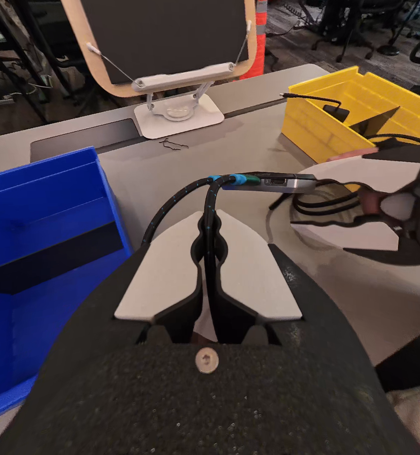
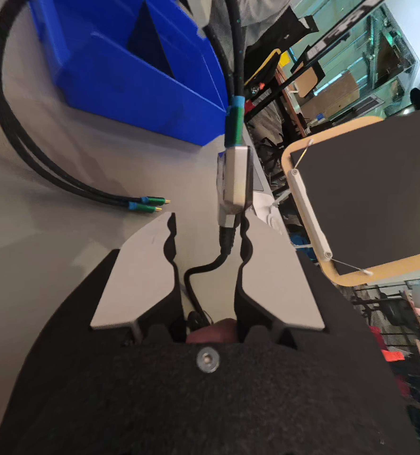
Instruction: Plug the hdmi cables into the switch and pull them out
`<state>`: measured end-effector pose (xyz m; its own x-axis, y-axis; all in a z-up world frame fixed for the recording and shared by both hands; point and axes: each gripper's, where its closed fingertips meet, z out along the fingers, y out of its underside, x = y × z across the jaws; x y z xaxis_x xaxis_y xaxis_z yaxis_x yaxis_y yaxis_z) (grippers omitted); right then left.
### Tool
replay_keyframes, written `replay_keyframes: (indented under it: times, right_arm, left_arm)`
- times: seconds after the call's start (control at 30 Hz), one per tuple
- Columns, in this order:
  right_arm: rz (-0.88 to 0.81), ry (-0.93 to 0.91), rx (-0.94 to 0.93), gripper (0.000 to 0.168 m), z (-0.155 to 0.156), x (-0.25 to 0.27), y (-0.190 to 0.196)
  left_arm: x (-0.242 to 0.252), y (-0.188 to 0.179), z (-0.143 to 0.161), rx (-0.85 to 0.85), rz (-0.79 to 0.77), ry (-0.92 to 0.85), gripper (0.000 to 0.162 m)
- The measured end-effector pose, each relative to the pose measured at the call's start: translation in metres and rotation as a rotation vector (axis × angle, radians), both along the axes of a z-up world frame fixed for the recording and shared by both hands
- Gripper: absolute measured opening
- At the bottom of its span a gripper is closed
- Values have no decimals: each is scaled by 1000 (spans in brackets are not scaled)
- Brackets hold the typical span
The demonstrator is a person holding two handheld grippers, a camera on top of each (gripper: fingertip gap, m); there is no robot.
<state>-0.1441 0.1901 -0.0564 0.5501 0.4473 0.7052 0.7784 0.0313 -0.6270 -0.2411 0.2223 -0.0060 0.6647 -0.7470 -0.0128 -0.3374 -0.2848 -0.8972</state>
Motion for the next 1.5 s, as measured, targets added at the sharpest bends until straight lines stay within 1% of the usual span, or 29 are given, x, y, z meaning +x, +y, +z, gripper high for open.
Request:
replay_keyframes:
  times: [0.07, 0.2, 0.23, 0.27, 0.3, 0.43, 0.5, 0.53, 0.57, 0.63, 0.7, 0.77, 0.87, 0.93, 1.03, 1.13, 1.2, 1.3, 1.37, 1.43, 1.5]
  right_arm:
    - [-47, -44, 18, 54, 2, 3, 6]
    - [-68, -43, 49, 49, 10, 7, 13]
    - [-64, -43, 55, 51, 12, 7, 12]
    - [-66, -42, 63, 48, 16, 7, 11]
    - [-61, -42, 54, 44, 19, 6, 10]
    - [-20, -14, -38, 45, 23, -4, 4]
    - [-37, -52, -66, 44, 21, -4, 10]
    - [-47, -73, -79, 40, 19, -3, 13]
    - [-60, -95, -94, 31, 16, 0, 16]
    - [-74, -155, -52, 22, 14, 6, 24]
    - [-66, -194, -11, 22, 11, 9, 30]
    - [-57, -226, 68, 22, 7, 12, 36]
    - [-29, -243, 182, 22, 1, 7, 39]
    - [-26, -246, 210, 23, -3, 5, 38]
    - [-29, -249, 189, 24, -10, 9, 40]
    - [-14, -193, 173, 23, -11, 11, 42]
    - [-11, -198, 216, 22, -8, 14, 46]
    - [-13, -215, 297, 22, -11, 16, 54]
    - [-30, -200, 339, 22, -18, 23, 62]
    - [-44, -168, 369, 23, -25, 31, 68]
    - [-45, -142, 396, 22, -31, 35, 70]
  left_arm:
    - [0, -1, 3, 31, 17, 20, 3]
    - [-2, -4, 8, 76, 41, 48, 3]
    - [-2, -5, 8, 80, 44, 54, 3]
    - [-2, -5, 7, 86, 49, 60, 3]
    - [-2, -5, 6, 89, 54, 62, 3]
    - [7, -14, 4, 103, 37, 68, 3]
    - [15, -24, 5, 136, 13, 87, 3]
    - [21, -30, 5, 146, -6, 84, 3]
    - [27, -37, 6, 148, -29, 73, 3]
    - [35, -47, 6, 135, -60, 51, 3]
    - [38, -51, -1, 117, -78, 52, 4]
    - [37, -51, -10, 95, -81, 59, 4]
    - [34, -52, -17, 106, -70, 83, 3]
    - [32, -51, -19, 108, -65, 80, 3]
    - [29, -51, -21, 103, -63, 74, 3]
    - [31, -54, -26, 129, -86, 89, 4]
    - [34, -57, -29, 138, -112, 91, 4]
    - [37, -69, -32, 93, -170, 42, 11]
    - [35, -84, -22, 52, -239, -33, 27]
    - [27, -92, -5, 7, -279, -127, 27]
    - [14, -76, 8, -27, -252, -181, 25]
